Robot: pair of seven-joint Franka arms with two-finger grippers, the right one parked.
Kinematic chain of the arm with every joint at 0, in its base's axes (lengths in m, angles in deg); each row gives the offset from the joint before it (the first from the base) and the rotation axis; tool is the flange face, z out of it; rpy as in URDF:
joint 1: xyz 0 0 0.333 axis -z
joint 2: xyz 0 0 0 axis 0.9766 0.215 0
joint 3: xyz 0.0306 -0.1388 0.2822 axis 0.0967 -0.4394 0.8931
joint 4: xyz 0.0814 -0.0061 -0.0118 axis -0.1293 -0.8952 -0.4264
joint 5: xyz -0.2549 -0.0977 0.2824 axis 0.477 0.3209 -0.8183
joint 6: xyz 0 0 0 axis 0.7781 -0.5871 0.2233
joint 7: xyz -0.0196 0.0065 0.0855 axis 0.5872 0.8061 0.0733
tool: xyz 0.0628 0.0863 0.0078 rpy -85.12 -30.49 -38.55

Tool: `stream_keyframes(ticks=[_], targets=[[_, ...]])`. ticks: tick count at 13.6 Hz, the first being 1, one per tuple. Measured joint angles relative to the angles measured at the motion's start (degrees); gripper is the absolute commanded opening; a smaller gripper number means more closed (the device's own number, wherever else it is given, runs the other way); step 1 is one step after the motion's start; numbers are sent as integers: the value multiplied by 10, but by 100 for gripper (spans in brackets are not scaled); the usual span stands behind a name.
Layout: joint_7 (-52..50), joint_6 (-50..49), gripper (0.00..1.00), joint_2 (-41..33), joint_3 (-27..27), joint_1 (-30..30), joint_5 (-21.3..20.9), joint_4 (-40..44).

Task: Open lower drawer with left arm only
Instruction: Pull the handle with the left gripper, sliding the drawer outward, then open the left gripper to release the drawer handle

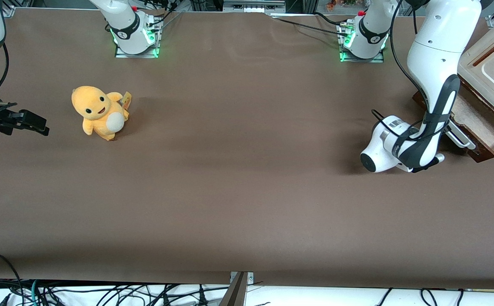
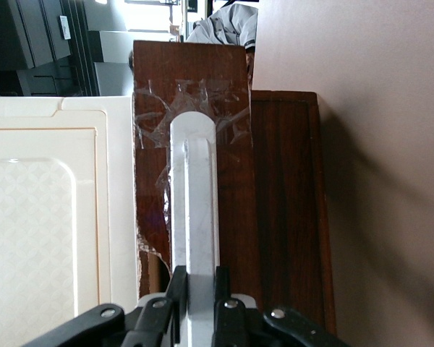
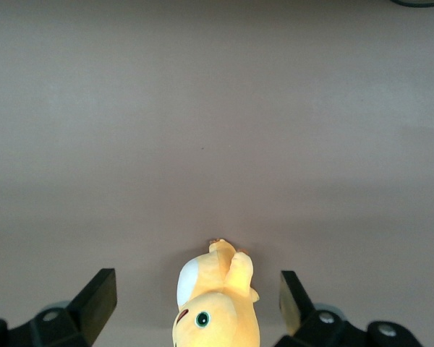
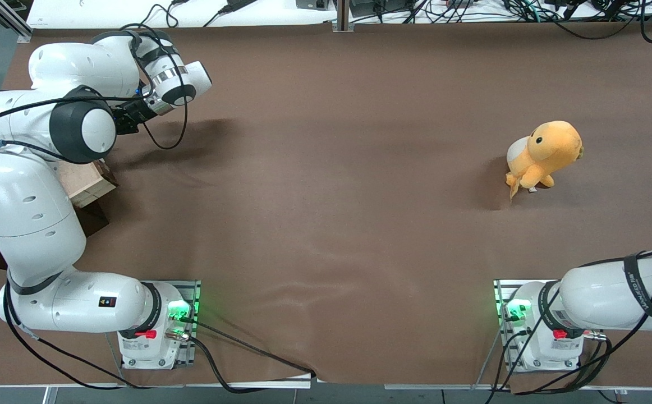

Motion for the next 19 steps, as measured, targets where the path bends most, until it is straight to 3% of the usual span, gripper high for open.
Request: stream_keyframes(ticks=[2,10,13,17,19], targets=[[7,-1,100,0,0,0,0,0],[42,-5,100,0,0,0,2,5],[81,-6,100,-1,0,1,47,29],[218,-8,100,-29,0,1,112,98],[271,-10,100,-57,0,1,170,129]])
